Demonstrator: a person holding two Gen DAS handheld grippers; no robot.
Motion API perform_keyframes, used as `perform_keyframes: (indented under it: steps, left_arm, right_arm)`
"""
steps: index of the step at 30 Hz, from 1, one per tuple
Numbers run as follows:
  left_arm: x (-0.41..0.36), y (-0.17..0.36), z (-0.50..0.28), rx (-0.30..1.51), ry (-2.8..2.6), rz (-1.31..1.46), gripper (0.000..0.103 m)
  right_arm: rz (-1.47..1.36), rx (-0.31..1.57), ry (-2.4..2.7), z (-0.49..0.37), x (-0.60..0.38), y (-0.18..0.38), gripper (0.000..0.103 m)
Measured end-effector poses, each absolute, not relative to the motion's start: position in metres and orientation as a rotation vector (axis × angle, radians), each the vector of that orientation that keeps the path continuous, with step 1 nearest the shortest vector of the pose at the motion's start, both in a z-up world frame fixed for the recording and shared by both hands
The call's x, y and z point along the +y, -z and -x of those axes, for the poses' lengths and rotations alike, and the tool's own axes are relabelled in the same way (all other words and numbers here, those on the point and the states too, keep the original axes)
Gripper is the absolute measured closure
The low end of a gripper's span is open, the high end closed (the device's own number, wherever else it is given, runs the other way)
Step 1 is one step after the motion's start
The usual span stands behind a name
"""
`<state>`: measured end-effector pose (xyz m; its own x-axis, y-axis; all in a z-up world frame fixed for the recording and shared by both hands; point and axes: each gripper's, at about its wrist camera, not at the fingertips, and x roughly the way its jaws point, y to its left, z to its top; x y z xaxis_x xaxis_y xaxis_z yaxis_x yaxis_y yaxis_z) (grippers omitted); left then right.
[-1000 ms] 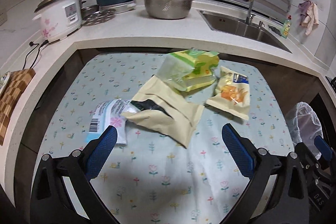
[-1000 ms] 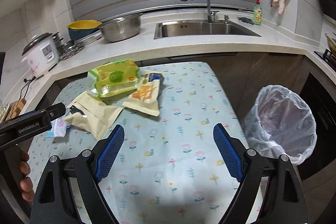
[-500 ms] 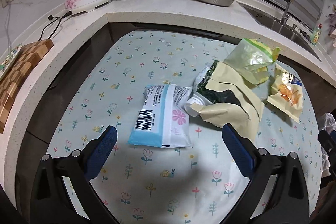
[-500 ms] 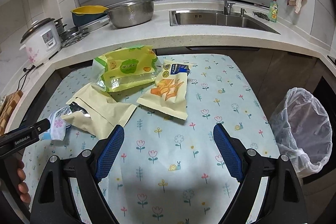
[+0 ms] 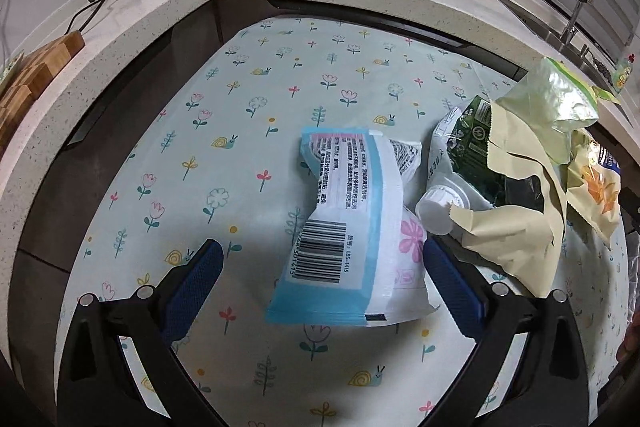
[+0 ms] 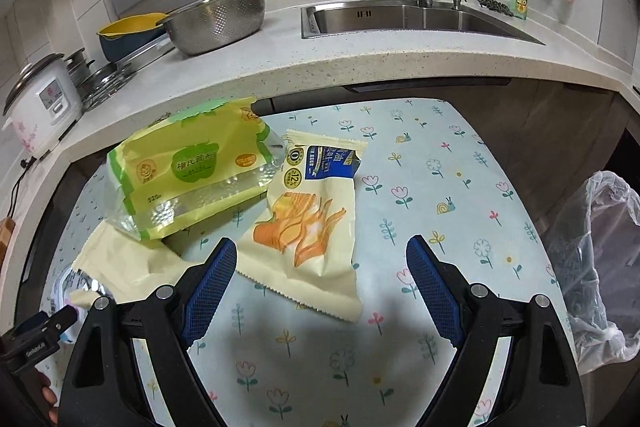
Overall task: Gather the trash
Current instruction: 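Grasp the blue-white wipes pack with the left tool while the right tool grasps the snack packet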
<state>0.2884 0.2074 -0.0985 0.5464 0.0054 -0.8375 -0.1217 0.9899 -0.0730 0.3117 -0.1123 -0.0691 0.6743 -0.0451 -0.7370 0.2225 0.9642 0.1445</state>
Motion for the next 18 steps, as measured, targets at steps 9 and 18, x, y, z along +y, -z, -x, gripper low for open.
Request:
perform_keyframes:
  steps: [9, 18]
  left_arm:
    - [0.207, 0.114, -0.303, 1.023, -0.021, 0.175, 0.009]
    - [0.211, 0.105, -0.295, 1.004, 0.016, 0.222, 0.039]
  right_arm:
    - [-0.235, 0.866, 0.156, -0.341, -0.116, 0.096, 0.020]
    - [-0.221, 0.857, 0.092, -0.326, -0.110, 0.089, 0.085]
